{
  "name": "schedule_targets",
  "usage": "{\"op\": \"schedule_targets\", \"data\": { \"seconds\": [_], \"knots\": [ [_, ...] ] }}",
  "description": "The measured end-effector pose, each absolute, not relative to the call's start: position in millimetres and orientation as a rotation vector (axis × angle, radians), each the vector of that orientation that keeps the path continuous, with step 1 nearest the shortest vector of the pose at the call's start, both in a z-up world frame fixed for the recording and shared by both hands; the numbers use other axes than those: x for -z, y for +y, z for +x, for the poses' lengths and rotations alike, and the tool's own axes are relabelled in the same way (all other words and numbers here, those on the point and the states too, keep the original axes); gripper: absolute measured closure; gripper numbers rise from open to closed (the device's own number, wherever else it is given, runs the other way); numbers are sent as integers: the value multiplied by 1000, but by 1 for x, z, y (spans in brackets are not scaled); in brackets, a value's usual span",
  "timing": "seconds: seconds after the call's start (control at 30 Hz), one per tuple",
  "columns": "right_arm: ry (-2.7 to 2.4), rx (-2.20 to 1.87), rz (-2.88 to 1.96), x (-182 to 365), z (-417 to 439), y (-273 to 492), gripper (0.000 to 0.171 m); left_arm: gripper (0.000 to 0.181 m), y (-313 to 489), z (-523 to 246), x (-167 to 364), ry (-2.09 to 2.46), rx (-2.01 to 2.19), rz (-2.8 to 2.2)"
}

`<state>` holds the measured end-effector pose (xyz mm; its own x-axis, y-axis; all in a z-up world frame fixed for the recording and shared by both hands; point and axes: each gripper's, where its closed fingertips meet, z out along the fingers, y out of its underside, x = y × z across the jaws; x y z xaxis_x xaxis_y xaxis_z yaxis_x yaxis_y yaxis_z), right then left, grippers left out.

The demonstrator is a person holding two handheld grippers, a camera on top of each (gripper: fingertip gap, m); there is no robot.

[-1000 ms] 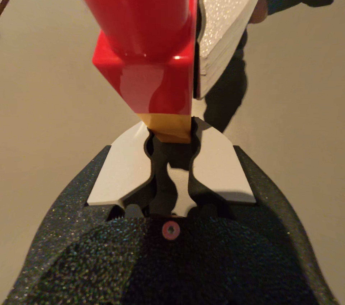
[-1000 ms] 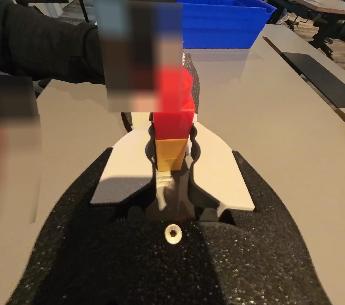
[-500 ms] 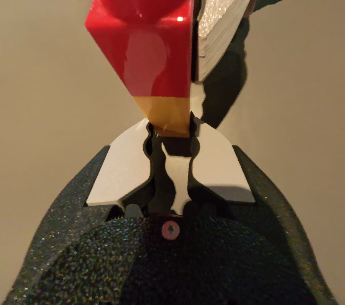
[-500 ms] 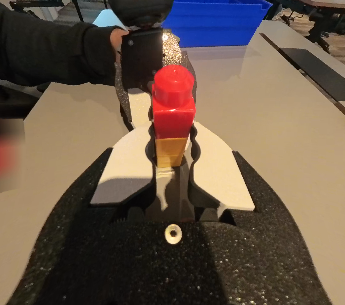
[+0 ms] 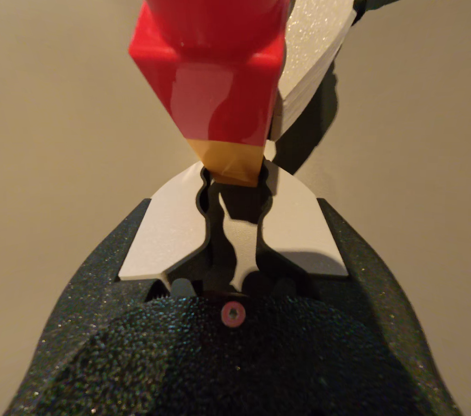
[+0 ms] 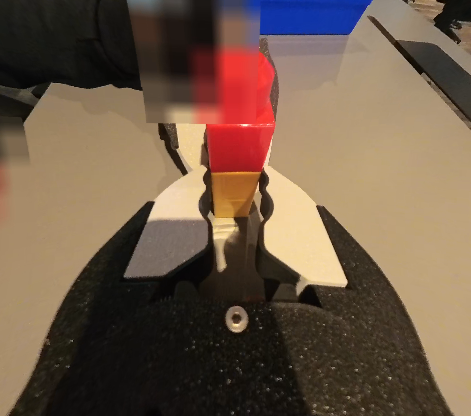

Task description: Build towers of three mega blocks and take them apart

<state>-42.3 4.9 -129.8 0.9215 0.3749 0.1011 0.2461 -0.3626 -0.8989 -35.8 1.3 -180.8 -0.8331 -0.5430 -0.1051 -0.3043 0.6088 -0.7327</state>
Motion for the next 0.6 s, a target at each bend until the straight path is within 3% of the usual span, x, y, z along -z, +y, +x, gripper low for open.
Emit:
{"op": "schedule_targets", "data": {
  "seconds": [0.03,0.2,0.43,0.6],
  "knots": [
    [-455,-144,-1966,130,-43,5,136,144,2,-37,180,2520,1062,-669],
    [-456,-146,-1981,130,-45,5,135,144,5,-46,166,2489,1209,-612],
    [-444,-154,-1982,130,-45,5,135,140,-1,-46,107,2218,1531,-520],
    [-443,-154,-1985,130,-44,5,135,144,-3,-39,104,2136,1515,-483]
  ]
}}
